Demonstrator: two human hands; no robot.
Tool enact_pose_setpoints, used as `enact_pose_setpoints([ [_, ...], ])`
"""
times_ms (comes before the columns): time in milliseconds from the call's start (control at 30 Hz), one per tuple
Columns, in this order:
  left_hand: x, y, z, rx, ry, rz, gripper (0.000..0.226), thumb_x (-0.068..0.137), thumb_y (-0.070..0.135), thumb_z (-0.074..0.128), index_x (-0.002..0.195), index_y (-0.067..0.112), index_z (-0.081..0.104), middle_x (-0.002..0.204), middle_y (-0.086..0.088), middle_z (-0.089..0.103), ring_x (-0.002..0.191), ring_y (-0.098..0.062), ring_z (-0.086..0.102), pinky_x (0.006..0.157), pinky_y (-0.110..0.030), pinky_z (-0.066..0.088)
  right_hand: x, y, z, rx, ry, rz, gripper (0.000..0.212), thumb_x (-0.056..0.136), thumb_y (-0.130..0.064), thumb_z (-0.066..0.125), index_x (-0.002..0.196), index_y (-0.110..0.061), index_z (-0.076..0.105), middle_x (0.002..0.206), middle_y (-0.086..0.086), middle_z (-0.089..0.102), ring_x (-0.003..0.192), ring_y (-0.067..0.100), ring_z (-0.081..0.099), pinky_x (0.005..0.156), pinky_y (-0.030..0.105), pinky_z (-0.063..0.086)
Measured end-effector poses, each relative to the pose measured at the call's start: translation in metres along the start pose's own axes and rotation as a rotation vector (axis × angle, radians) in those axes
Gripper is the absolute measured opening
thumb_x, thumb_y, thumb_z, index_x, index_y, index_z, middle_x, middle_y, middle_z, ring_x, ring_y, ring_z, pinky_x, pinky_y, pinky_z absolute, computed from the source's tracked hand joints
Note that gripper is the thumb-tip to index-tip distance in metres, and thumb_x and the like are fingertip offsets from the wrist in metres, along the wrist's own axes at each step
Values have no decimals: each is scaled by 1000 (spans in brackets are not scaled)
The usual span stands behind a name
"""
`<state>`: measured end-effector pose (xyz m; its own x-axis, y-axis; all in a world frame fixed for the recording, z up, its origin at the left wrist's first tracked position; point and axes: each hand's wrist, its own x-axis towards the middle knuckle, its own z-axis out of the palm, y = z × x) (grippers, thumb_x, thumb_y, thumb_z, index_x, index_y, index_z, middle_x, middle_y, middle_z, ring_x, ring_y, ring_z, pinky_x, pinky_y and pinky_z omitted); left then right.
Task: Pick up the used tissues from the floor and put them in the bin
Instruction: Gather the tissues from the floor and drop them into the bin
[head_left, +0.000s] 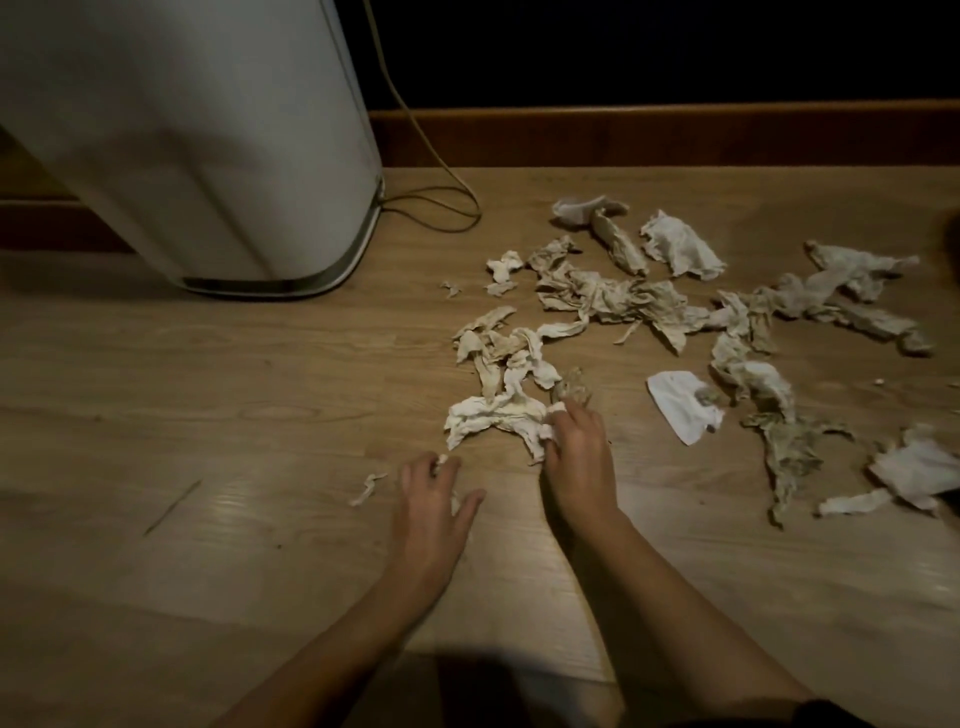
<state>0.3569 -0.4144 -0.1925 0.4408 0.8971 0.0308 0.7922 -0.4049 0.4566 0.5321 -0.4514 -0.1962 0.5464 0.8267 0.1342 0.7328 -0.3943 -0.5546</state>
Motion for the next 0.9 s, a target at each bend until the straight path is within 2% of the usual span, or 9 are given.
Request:
enact_pose_setpoints([
  [100, 6, 6, 9, -41, -2, 146, 25, 74, -6, 66, 97, 3, 70, 94, -16, 66, 89, -31, 60, 74, -39, 56, -14, 4, 0, -15, 50, -81, 40, 74, 10, 62, 111, -6, 62, 122, 14, 60, 108, 29, 52, 89, 38, 47],
  [167, 13, 8, 6, -62, -23, 182, 27, 71, -12, 64, 92, 3, 71, 87, -14, 67, 85, -31, 61, 74, -32, 53, -17, 5, -3, 14, 51, -85, 42, 72, 13, 62, 109, -6, 64, 116, 14, 62, 104, 28, 52, 88, 38, 49],
  [267, 29, 1, -5, -93, 5, 173, 22, 77, -7, 61, 94, 3, 71, 91, -15, 68, 88, -29, 59, 78, -28, 46, 0, 9, -13, 41, -15, -71, 31, 77, 10, 58, 102, -5, 67, 109, 11, 63, 104, 23, 51, 87, 29, 43],
  [400, 66, 12, -15, -222, 129, 216, 31, 87, 3, 56, 117, 11, 59, 118, -12, 59, 107, -22, 54, 93, -41, 50, 37, 9, -38, 52, 51, 47, 22, 78, 7, 55, 90, -6, 70, 97, 14, 67, 100, 29, 52, 74, 28, 35],
  [500, 87, 46, -9, -295, -96, 214, 50, 90, 9, 50, 133, 34, 44, 146, -2, 34, 132, -17, 37, 104, -29, 41, 64, -5, -54, 29, 128, 43, 19, 82, -1, 57, 93, -10, 70, 97, 8, 68, 99, 24, 43, 75, 33, 37],
  [600, 94, 56, 9, -6, -251, 369, 44, 86, 0, 51, 119, 29, 58, 127, -13, 49, 117, -29, 49, 95, -38, 48, 94, -18, -58, 26, 120, -58, 23, 81, 1, 56, 95, -12, 68, 101, 6, 69, 99, 24, 41, 74, 33, 37],
  [700, 93, 47, 9, -31, -136, 350, 30, 83, -1, 51, 106, 10, 67, 106, -18, 62, 100, -35, 56, 82, -36, 47, 115, -28, -53, -32, 78, -137, 28, 81, 2, 57, 102, -13, 65, 107, 6, 67, 104, 26, 43, 76, 34, 39],
  [800, 82, 27, -7, -160, -3, 228, 29, 81, -3, 54, 103, 8, 69, 101, -18, 65, 96, -32, 58, 80, -32, 45, 126, -39, -37, -116, 17, -187, 41, 82, 3, 57, 118, -18, 58, 120, 7, 60, 111, 29, 40, 82, 38, 43],
  [900, 71, -4, -31, -226, 139, 85, 26, 79, -5, 58, 98, 8, 70, 96, -14, 66, 92, -28, 60, 80, -28, 43, 122, -43, -11, -170, -252, -190, 53, 85, 2, 54, 131, -23, 49, 135, 8, 47, 123, 33, 33, 96, 44, 41],
])
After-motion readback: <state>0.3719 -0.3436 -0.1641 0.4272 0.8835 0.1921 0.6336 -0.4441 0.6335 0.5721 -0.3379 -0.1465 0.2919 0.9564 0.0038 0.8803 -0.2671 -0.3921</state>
